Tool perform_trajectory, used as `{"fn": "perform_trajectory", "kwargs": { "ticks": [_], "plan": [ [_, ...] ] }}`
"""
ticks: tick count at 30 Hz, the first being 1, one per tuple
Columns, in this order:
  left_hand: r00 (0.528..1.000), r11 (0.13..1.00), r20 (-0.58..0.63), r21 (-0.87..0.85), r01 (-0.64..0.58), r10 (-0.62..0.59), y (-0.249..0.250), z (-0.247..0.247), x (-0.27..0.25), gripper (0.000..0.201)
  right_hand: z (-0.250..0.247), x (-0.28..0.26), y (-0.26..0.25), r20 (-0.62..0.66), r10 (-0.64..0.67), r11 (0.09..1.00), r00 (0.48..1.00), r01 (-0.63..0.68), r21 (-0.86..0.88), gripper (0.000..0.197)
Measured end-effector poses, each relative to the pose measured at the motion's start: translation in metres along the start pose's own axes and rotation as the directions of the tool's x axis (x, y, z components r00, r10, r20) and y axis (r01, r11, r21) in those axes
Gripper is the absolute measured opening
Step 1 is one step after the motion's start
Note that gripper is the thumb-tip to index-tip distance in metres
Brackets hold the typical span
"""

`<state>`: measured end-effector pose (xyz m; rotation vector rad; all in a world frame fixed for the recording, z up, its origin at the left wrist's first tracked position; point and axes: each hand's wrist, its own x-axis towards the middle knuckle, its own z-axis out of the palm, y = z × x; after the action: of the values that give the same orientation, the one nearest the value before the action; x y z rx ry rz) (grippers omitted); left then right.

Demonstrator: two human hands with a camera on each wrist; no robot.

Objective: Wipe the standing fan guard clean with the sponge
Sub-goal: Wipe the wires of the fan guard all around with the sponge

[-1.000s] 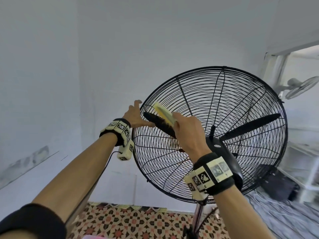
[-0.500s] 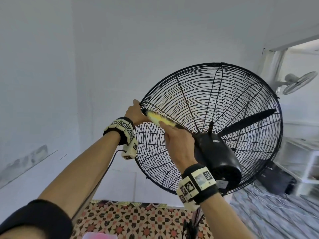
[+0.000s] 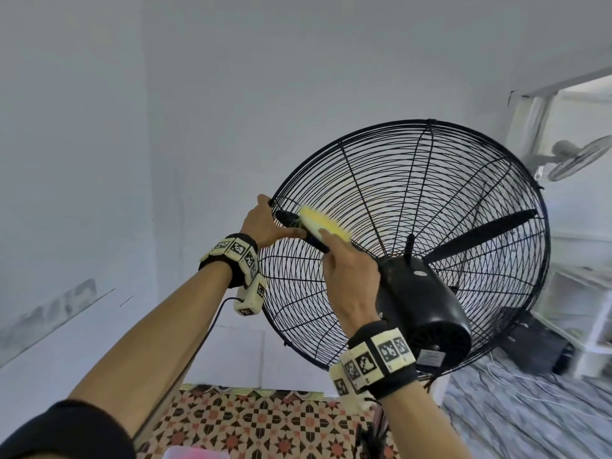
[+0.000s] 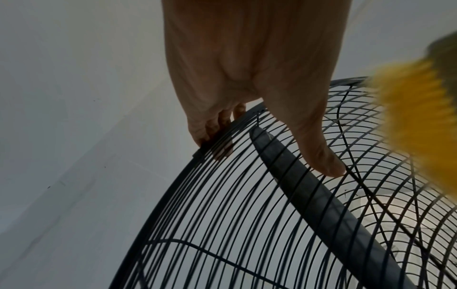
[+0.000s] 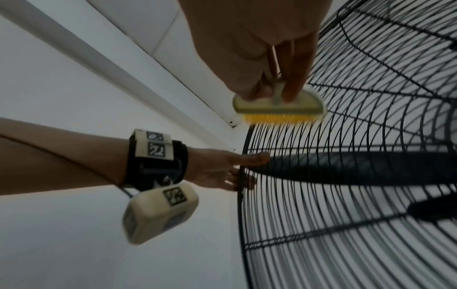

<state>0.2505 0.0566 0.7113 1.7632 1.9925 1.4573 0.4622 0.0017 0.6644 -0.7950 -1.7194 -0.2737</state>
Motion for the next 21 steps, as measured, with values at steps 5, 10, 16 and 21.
{"fn": "perform_trajectory", "kwargs": {
  "ticks": [5, 10, 16, 21],
  "plan": [
    [1.0, 1.0, 0.019, -0.029, -0.011, 0.012, 0.0, 0.0, -0.002, 0.104, -0.011, 0.026, 0.01, -0.105, 0.161, 0.986, 0.981, -0.164, -0.022, 0.043],
    [1.0, 1.0, 0.0, 0.014, -0.006, 0.006, -0.001, 0.001, 0.0, 0.103, -0.001, 0.001, 0.003, 0.141, 0.092, 0.994, 0.986, -0.1, 0.048, 0.041],
    [1.0, 1.0, 0.018, 0.0, -0.019, 0.019, 0.0, 0.002, -0.001, 0.107, -0.001, -0.004, 0.032, -0.146, 0.307, 0.948, 0.94, -0.289, 0.132, 0.048],
    [1.0, 1.0, 0.009, 0.014, -0.017, 0.017, 0.001, 0.001, -0.002, 0.102, 0.008, -0.022, 0.029, 0.104, 0.242, 0.97, 0.965, -0.241, -0.024, 0.048]
  ]
}}
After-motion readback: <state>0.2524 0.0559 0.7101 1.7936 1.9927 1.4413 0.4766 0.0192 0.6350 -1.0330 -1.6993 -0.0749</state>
